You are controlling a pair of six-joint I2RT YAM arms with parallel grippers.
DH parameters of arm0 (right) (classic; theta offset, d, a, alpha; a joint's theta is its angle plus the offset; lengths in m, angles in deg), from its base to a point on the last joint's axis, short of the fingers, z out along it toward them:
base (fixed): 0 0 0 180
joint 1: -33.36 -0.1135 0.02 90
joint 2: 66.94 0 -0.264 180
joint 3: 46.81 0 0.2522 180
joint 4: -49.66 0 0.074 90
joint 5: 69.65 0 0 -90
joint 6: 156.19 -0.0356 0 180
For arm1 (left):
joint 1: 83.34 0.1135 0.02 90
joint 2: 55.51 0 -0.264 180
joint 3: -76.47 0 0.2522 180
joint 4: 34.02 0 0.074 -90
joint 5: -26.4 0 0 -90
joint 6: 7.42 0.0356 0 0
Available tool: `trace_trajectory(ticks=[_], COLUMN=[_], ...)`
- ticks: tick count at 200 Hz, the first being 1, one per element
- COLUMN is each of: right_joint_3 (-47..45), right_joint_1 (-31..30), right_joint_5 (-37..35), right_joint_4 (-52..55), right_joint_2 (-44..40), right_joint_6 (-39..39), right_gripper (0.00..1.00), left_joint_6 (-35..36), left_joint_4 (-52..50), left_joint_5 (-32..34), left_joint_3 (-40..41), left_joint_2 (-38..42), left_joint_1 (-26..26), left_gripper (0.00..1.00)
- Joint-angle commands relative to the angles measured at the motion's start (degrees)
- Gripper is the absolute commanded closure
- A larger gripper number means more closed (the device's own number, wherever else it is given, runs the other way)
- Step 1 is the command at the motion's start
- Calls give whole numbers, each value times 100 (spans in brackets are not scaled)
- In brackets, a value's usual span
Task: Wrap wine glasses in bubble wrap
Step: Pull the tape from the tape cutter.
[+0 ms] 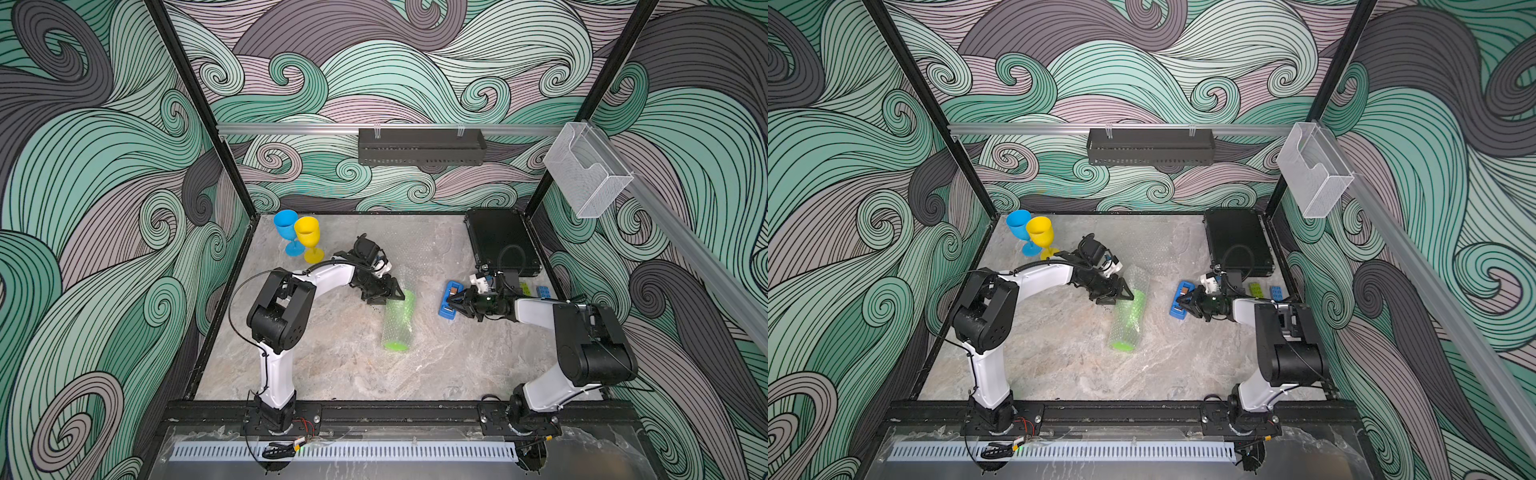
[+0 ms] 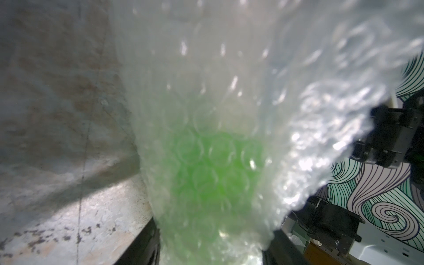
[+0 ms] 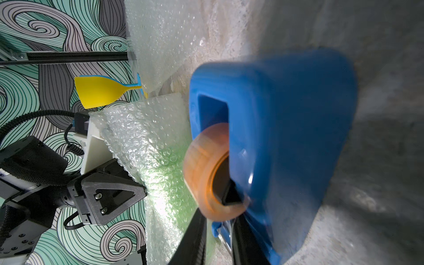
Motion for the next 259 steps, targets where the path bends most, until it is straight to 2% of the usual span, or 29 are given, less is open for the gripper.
trace_trajectory(ticks=[1, 26, 48, 101, 142, 200, 225, 259], right_joint_3=[-246, -257, -248, -143, 58, -2, 155, 160], right_joint_1=[71, 95, 104, 107, 111, 97, 108, 106], right_joint_5=[-702, -681, -609, -273, -345, -305, -369, -336], right_joint_4=[334, 342, 301, 26, 281, -18, 294, 189], right_joint_2=[271, 240, 184, -49, -152, -55, -98, -37], right_joint_6=[-51, -42, -85, -634, -847, -1422, -1304, -1432], right_gripper=[78, 86, 100, 100, 100, 100, 100, 100], left_joint_6=[53, 48, 53, 70, 60, 60, 58, 70], left_joint_4=[-521, -527, -523, -524, -526, -508, -513, -519], left_joint_5=[531, 540, 540, 583, 584, 593, 595, 636], left_joint_3=[139, 131, 132, 138, 144, 161, 164, 142], left_joint_2=[-246, -264, -264, -251, -264, -273, -270, -300], left_joint_1=[-133, -133, -134, -134, -142, -142, -151, -165], left_gripper=[38, 38, 38, 38, 38, 38, 38, 38])
